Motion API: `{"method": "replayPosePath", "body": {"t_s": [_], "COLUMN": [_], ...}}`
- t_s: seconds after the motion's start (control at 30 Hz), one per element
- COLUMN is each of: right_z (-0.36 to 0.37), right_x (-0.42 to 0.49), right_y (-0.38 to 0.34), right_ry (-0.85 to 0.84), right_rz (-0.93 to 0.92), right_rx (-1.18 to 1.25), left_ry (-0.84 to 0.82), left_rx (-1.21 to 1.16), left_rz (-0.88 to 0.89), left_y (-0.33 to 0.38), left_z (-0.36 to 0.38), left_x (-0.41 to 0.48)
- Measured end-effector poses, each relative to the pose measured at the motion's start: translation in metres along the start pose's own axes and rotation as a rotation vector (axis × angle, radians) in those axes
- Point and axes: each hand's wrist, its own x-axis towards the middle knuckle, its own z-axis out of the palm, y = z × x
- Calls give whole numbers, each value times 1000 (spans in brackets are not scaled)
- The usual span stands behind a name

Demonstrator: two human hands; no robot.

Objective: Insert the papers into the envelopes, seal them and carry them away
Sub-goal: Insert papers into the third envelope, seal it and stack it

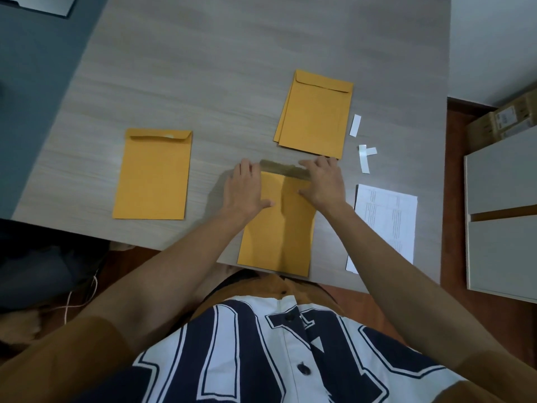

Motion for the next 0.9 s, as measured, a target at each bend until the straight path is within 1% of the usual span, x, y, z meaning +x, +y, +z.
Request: {"method": "replayPosePath", "body": {"t_s": [0.03,0.1,0.2,0.3,0.4,0.53,0.73,0.9], "right_z": [2,8,16,20,21,29,31,25], "right_x": [-5,-15,-31,-41,-41,-39,-41,-52], "right_y": [-3,-7,-10,-14,-20,-29,-21,-3], "right_ry": [20,34,-24,-77,-94,-192,-184,-207], "right_rz": [-39,-117,-156,-155,-170,-191,-185,-128], "right_rx": [-3,-5,-11,-63,-134,-297,-456,-494], "left_ry": [40,83,69,31,-37,-95,-110,-134], "left_rx": [-19,-32,53,88,104,182,311,371], "left_rz": [-3,49,174,228,256,259,251,264], "left_y": [-1,-3,-5,-9,-14,-16,-19,-23], "left_z": [1,3,6,13,19,18,18,15], "left_x": [-1,-3,-7,-11,-14,-18,-22,-20]}}
